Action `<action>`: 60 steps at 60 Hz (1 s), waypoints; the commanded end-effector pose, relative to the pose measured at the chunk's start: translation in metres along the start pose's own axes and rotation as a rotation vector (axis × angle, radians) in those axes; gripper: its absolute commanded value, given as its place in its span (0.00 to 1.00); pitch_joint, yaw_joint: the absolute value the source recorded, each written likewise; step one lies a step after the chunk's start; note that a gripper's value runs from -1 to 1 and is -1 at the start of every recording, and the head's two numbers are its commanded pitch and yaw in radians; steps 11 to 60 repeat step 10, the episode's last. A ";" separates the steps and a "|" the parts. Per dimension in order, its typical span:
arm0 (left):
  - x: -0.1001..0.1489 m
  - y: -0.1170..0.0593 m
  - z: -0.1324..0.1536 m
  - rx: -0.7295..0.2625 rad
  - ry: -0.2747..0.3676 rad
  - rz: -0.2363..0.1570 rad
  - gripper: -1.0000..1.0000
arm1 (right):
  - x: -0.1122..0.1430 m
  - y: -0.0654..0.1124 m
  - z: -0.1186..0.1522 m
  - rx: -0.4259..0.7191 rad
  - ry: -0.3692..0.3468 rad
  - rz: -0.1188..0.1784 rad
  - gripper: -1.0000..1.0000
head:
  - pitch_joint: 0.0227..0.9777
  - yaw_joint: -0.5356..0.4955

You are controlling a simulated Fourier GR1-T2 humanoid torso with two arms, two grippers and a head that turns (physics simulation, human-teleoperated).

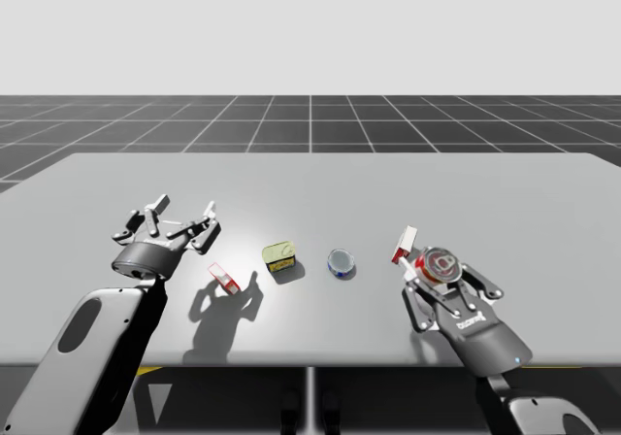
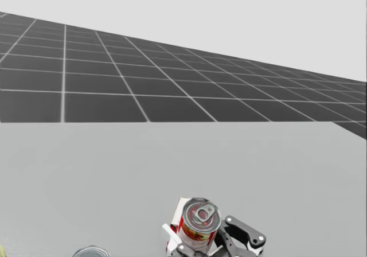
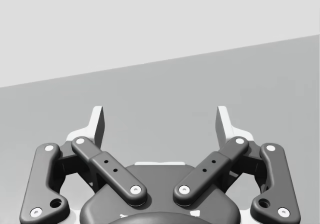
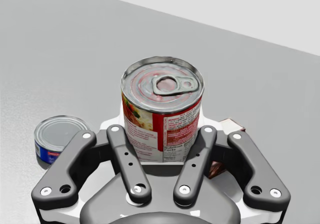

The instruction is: Pick up the tomato soup can and lift it.

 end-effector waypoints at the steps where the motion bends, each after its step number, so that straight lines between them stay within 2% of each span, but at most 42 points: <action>1: 0.000 0.001 0.000 0.002 -0.002 0.004 0.00 | 0.063 -0.026 -0.012 -0.158 -0.166 0.048 1.00 | 0.43 0.11; 10: 0.001 0.001 -0.001 0.004 -0.003 0.005 0.00 | 0.101 -0.037 -0.012 -0.199 -0.281 0.075 1.00 | 0.44 0.11; 60: 0.001 0.001 -0.001 0.004 -0.003 0.005 0.00 | 0.101 -0.037 -0.012 -0.199 -0.281 0.075 1.00 | 0.44 0.11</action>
